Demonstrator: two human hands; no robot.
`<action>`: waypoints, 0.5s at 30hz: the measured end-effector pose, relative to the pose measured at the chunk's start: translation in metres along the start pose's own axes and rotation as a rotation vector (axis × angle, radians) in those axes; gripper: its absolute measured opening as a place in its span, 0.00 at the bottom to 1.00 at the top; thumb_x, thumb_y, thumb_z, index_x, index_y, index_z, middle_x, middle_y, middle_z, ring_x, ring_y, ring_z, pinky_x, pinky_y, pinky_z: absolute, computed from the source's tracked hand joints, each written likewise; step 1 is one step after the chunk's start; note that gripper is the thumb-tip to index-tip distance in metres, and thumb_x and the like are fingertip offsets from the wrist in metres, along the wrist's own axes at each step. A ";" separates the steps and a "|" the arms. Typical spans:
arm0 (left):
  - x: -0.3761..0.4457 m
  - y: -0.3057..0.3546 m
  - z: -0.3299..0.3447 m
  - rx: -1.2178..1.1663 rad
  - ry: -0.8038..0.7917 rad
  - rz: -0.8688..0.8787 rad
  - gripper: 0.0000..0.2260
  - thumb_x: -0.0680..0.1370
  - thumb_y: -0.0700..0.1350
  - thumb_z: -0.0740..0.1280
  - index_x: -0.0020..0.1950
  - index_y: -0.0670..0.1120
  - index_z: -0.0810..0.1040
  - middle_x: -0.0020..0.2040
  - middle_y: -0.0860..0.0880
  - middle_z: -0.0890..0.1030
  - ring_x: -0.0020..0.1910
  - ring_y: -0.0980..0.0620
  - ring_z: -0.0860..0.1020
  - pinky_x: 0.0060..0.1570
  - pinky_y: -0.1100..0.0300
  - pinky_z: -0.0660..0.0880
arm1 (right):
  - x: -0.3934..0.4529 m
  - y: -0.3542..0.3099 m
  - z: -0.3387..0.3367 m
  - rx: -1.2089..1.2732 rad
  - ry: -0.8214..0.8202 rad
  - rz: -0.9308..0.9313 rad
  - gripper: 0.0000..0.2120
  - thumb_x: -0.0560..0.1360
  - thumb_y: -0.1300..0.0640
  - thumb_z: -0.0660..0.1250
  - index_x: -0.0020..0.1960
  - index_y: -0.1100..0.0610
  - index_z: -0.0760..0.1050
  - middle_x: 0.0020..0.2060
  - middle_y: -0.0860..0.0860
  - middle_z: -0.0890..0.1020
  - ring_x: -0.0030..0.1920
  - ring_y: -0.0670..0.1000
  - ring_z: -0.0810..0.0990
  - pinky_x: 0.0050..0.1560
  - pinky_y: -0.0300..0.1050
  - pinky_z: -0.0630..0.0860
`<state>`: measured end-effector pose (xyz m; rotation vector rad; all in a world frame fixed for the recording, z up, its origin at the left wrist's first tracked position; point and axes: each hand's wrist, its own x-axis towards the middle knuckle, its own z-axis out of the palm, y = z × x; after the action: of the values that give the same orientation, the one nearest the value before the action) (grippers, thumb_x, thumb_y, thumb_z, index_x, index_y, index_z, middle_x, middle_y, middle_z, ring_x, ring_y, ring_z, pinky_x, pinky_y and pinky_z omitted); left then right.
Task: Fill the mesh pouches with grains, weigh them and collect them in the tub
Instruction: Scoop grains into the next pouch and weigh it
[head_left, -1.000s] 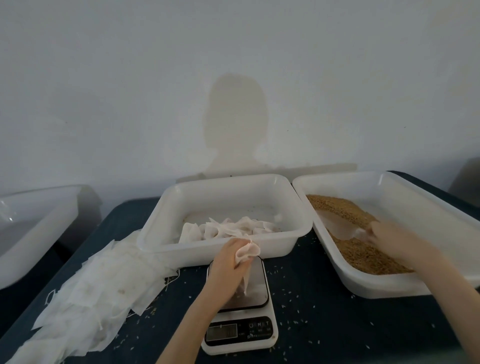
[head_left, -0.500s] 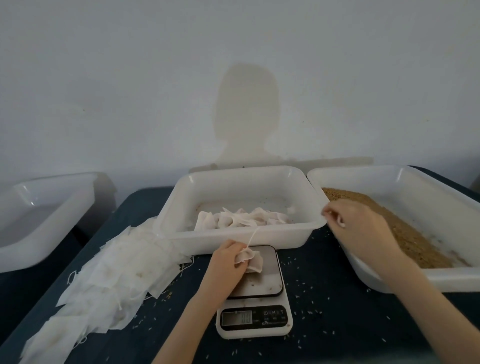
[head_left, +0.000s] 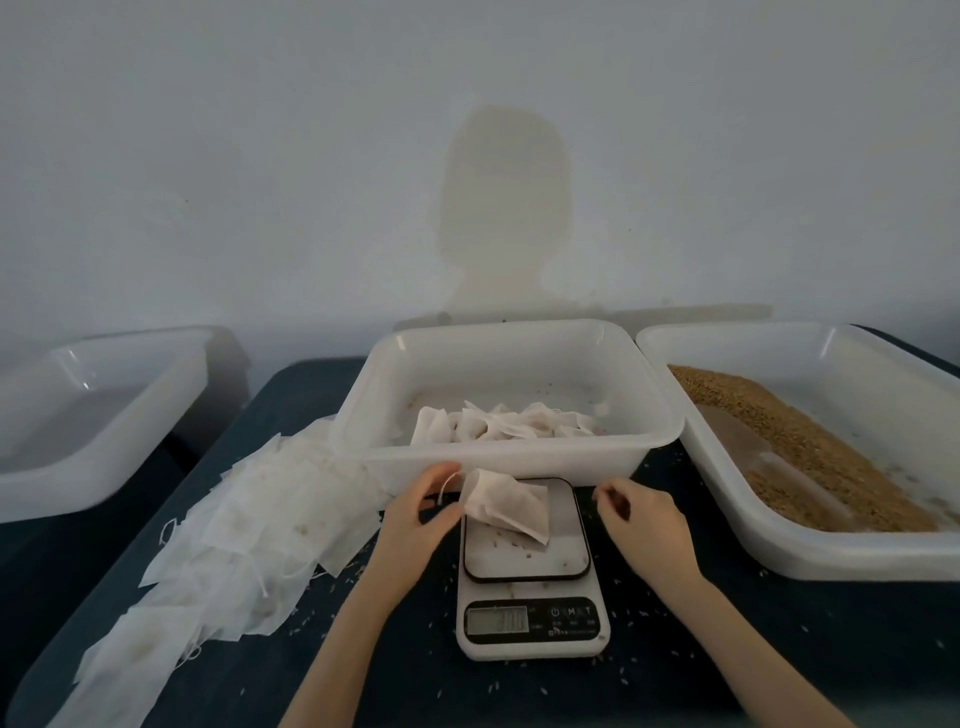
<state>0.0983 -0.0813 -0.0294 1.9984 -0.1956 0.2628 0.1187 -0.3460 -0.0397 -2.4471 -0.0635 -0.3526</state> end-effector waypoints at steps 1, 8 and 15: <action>-0.001 -0.003 0.000 -0.058 0.031 -0.030 0.15 0.78 0.40 0.65 0.61 0.56 0.74 0.58 0.59 0.78 0.58 0.64 0.75 0.56 0.67 0.72 | 0.001 0.003 0.001 0.023 -0.009 0.021 0.07 0.77 0.54 0.65 0.41 0.46 0.76 0.32 0.43 0.78 0.32 0.42 0.77 0.31 0.35 0.73; -0.001 -0.013 0.008 -0.001 0.210 -0.170 0.08 0.81 0.43 0.59 0.54 0.49 0.77 0.48 0.56 0.81 0.48 0.63 0.77 0.48 0.69 0.70 | 0.001 0.007 0.005 -0.060 -0.044 -0.011 0.04 0.77 0.54 0.65 0.45 0.48 0.78 0.32 0.40 0.76 0.32 0.40 0.76 0.31 0.32 0.68; -0.003 -0.019 0.004 0.053 0.318 -0.245 0.11 0.82 0.42 0.56 0.50 0.46 0.78 0.44 0.52 0.80 0.46 0.55 0.77 0.52 0.57 0.73 | 0.001 0.008 0.005 -0.039 -0.029 0.017 0.04 0.77 0.54 0.65 0.47 0.48 0.78 0.35 0.41 0.78 0.34 0.40 0.77 0.32 0.33 0.70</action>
<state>0.1001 -0.0767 -0.0480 1.9781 0.2589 0.4258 0.1219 -0.3493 -0.0477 -2.4904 -0.0490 -0.3136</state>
